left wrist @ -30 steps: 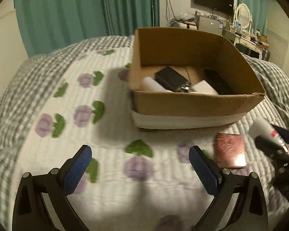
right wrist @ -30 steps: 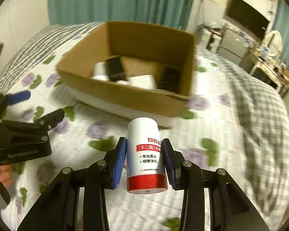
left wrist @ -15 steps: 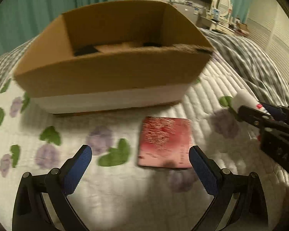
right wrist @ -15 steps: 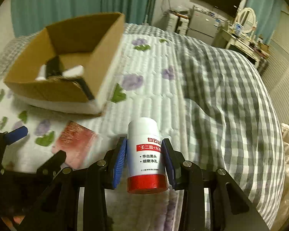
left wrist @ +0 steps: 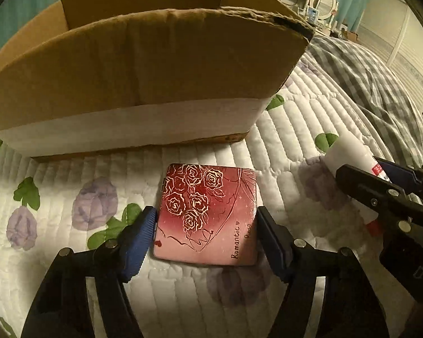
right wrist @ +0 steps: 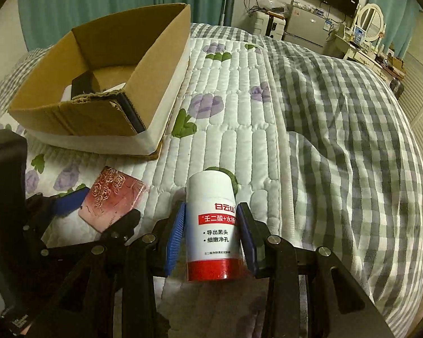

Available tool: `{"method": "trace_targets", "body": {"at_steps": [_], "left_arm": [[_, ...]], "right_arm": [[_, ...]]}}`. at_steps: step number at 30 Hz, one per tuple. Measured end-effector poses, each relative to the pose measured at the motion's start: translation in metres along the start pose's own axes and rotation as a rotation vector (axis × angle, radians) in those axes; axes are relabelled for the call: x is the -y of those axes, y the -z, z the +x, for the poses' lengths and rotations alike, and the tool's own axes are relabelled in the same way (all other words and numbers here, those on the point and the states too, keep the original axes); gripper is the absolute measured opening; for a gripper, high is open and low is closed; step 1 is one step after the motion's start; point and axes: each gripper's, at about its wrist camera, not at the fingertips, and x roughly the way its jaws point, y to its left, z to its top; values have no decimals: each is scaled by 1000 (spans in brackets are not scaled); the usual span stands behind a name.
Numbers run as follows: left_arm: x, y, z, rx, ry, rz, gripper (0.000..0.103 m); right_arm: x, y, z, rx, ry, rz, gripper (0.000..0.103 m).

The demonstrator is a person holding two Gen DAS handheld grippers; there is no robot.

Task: Organize rigid objects
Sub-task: 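Lower the pink case and the bottle into the box and open both grippers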

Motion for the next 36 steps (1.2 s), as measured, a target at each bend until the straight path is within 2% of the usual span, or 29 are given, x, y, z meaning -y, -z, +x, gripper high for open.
{"method": "trace_targets", "body": {"at_steps": [7,11,22,27,31,33,36], "left_arm": [[-8,6,-27,20,-25,-18,71],[-6,11,-46,45,-15,-21,71],[-20,5,-113,163,-2,-27,71],[-25,-13,-159,262,-17,-1,71],[-39,-41,-188,330,-41,32,71],[-44,-54,-192,344,-49,46,71],[-51,-83,-192,379,-100,79,71]], "right_arm": [[-6,1,-7,35,31,-26,37],[-13,-1,-18,65,47,-52,37],[-36,-11,-80,153,43,-59,37],[-46,-24,-113,215,32,-65,37],[-55,-49,-136,275,17,-72,37],[-57,-64,-143,298,2,-71,37],[-61,-85,-145,326,-13,-63,37]]}}
